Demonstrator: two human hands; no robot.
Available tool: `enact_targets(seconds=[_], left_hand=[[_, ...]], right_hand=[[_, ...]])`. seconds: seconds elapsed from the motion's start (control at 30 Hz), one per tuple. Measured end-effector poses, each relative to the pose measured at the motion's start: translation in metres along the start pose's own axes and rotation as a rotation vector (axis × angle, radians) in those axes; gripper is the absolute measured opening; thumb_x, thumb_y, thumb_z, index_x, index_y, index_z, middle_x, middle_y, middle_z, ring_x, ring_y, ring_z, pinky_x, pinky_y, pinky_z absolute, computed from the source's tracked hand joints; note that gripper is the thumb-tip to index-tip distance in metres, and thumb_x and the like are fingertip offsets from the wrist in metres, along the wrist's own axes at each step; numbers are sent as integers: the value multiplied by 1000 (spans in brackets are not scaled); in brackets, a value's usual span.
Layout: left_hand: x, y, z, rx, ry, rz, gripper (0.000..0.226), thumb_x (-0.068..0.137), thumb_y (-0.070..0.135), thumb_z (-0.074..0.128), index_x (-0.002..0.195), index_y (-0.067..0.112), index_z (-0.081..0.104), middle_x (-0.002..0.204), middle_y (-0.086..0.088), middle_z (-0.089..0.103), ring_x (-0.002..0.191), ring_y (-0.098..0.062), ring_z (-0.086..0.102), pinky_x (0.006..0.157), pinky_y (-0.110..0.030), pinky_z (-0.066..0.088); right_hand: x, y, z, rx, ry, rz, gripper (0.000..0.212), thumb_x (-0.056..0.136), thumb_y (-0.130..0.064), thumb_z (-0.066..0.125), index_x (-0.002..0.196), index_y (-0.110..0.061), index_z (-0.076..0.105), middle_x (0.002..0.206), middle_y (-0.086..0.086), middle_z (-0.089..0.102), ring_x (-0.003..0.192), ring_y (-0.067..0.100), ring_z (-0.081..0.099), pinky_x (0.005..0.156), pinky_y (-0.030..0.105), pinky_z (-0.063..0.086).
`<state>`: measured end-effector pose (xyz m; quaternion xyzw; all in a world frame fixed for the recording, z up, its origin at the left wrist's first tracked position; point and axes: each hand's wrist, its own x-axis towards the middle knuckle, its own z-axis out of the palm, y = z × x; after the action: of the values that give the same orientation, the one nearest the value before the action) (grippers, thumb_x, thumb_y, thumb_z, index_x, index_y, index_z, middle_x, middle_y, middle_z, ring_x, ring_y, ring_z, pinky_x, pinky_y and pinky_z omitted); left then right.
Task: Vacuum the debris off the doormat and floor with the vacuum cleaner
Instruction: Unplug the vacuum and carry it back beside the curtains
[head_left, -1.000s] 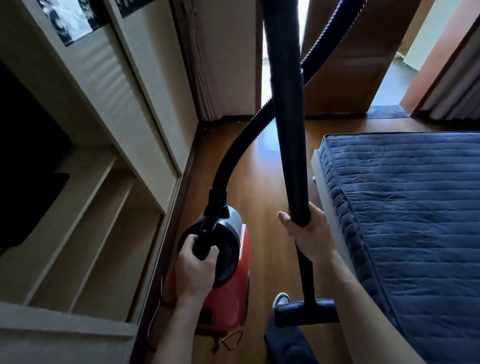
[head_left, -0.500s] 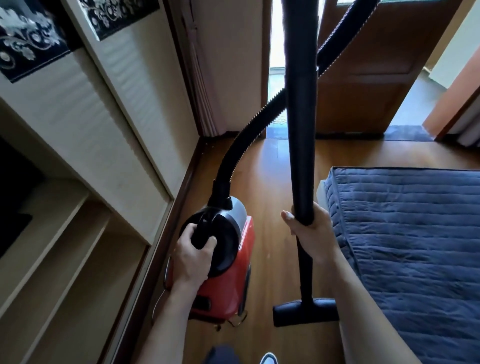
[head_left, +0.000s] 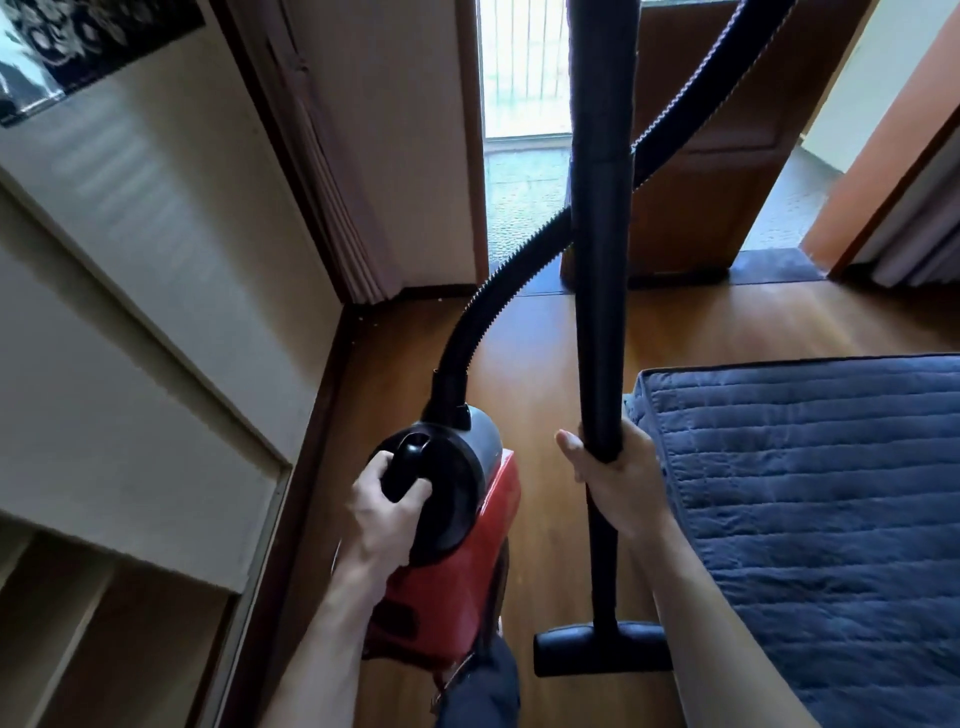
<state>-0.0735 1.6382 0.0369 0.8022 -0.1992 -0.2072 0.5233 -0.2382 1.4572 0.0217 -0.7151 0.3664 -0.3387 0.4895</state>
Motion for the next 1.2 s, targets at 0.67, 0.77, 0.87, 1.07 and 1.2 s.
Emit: enact_targets(seconds=[0.67,0.77,0.87,1.07,1.2], left_hand=[[346,87,64,92,-82,58,13,86,17,64,78,24,56,70,-11,61,53,-24,55,37,-30,41],[387,99,85,71,-82,51,13,86,18,64,78,25,56,61,-9,54,43,-22,50,34,-26,39],[433,114,110,53,-71,52,14,86,17,63,77,25,56,56,-4,51,43,-21,47,35,-27,38],[532,162,177,55,-74,62,15,86,16,62,76,25,56,57,-5,51,44,-22,47,34,-25,37],[591,196,226,56,-80,58,17,85,15,63,74,26,56,55,-4,51,42,-22,45,34,-25,36]], right_hand=[[334,-4,100,-21,50,-49,39,85,-29,78,73,-2,52,61,16,58,58,33,57,56,44,51],[381,7,97,-16,80,-54,49,78,-48,70,72,-3,51,64,22,55,59,42,55,56,53,50],[435,15,94,2,62,-66,45,79,-46,70,70,-7,49,62,19,54,57,39,53,55,52,48],[559,37,83,34,30,-67,41,81,-44,71,69,-12,47,62,18,52,58,39,50,54,52,46],[641,49,59,30,15,-73,37,83,-42,71,73,-13,50,65,20,51,61,42,51,54,55,48]])
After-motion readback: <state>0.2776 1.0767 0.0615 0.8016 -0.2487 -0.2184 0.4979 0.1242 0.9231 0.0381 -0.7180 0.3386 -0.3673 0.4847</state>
